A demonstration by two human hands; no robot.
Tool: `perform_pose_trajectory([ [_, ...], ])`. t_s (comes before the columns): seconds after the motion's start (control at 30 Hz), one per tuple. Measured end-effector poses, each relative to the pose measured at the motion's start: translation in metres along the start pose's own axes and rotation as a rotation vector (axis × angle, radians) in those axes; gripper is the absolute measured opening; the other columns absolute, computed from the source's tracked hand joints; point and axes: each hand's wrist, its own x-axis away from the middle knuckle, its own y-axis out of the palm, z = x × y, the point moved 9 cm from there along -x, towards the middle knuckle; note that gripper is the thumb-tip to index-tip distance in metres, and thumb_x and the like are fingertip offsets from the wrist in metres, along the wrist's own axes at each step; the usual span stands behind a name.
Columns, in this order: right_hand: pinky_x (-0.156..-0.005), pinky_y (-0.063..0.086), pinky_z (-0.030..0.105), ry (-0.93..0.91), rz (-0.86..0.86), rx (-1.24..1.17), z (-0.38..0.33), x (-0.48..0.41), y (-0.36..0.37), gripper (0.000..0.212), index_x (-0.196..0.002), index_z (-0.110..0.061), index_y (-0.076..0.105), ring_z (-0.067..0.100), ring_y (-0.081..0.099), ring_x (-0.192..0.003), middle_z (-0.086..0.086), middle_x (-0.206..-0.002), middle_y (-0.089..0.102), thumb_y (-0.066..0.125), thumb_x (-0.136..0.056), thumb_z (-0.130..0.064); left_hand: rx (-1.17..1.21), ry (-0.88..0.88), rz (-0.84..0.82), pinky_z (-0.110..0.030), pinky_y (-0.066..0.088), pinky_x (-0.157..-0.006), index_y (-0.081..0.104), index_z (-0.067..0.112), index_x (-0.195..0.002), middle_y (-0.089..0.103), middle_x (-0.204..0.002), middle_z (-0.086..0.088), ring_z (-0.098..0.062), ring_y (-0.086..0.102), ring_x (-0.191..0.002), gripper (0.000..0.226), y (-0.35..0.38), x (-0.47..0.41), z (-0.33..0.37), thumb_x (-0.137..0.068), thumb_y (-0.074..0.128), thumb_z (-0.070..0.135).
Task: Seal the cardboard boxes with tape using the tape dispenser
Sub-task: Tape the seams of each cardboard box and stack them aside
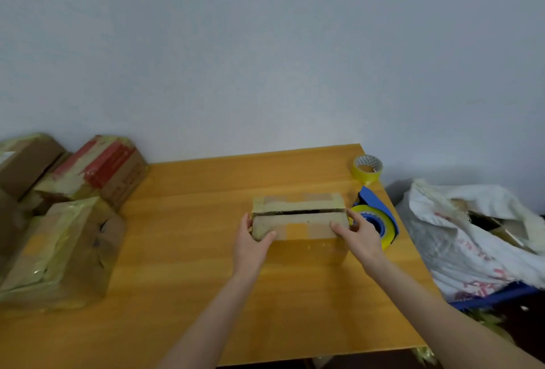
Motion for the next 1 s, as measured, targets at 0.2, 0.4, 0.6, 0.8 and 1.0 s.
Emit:
perform_pose_trajectory([
  [0.2,-0.086,0.048,0.031,-0.096,-0.179,0.066,0.004,-0.017,-0.008,0.069,-0.147,-0.020,0.038,0.018,0.056,-0.109,0.001,-0.121,0.059,0.060,-0.090,-0.051,-0.240,0.042,0.094,-0.039,0.034,-0.110,0.016,0.021,-0.153,0.030,-0.154,-0.005,-0.024,0.030,-0.140,0.073,0.016,0.008,0.010,-0.094,0.059,0.033],
  [0.4,-0.091,0.044,0.032,-0.129,-0.101,0.238,0.024,-0.061,-0.062,0.064,-0.145,-0.014,0.039,0.022,0.052,-0.115,0.007,-0.133,0.051,0.055,-0.094,-0.047,-0.694,0.296,0.167,-0.043,0.023,-0.117,0.027,0.029,-0.151,0.017,-0.159,-0.004,-0.026,0.015,-0.146,0.065,0.040,0.016,0.047,-0.093,0.057,0.031],
  [0.6,-0.073,0.046,0.039,0.137,-0.243,0.336,0.087,-0.109,-0.084,0.063,-0.130,-0.008,0.045,0.031,0.057,-0.100,0.017,-0.117,0.055,0.069,-0.085,-0.046,-0.699,0.160,0.069,-0.040,0.026,-0.117,0.039,0.038,-0.144,0.008,-0.161,0.003,-0.019,0.008,-0.148,0.061,0.054,0.016,0.035,-0.088,0.058,0.055],
  [0.8,-0.058,0.040,0.034,0.291,-0.255,0.155,0.114,-0.129,-0.077,0.027,-0.080,-0.012,0.051,0.023,0.047,-0.058,0.007,-0.064,0.048,0.075,-0.082,-0.025,-0.746,0.156,0.071,-0.040,0.028,-0.112,0.047,0.041,-0.137,0.011,-0.160,-0.003,-0.025,0.019,-0.144,0.069,0.046,0.015,0.036,-0.076,0.063,0.068],
  [1.0,-0.049,0.028,0.030,0.253,-0.229,0.181,0.094,-0.135,-0.070,0.034,-0.063,-0.011,0.043,0.020,0.036,-0.049,0.005,-0.056,0.039,0.075,-0.073,-0.017,-0.644,0.130,0.067,-0.039,0.033,-0.109,0.052,0.043,-0.130,0.000,-0.161,0.000,-0.022,0.011,-0.147,0.061,0.043,0.013,0.032,-0.074,0.070,0.059],
])
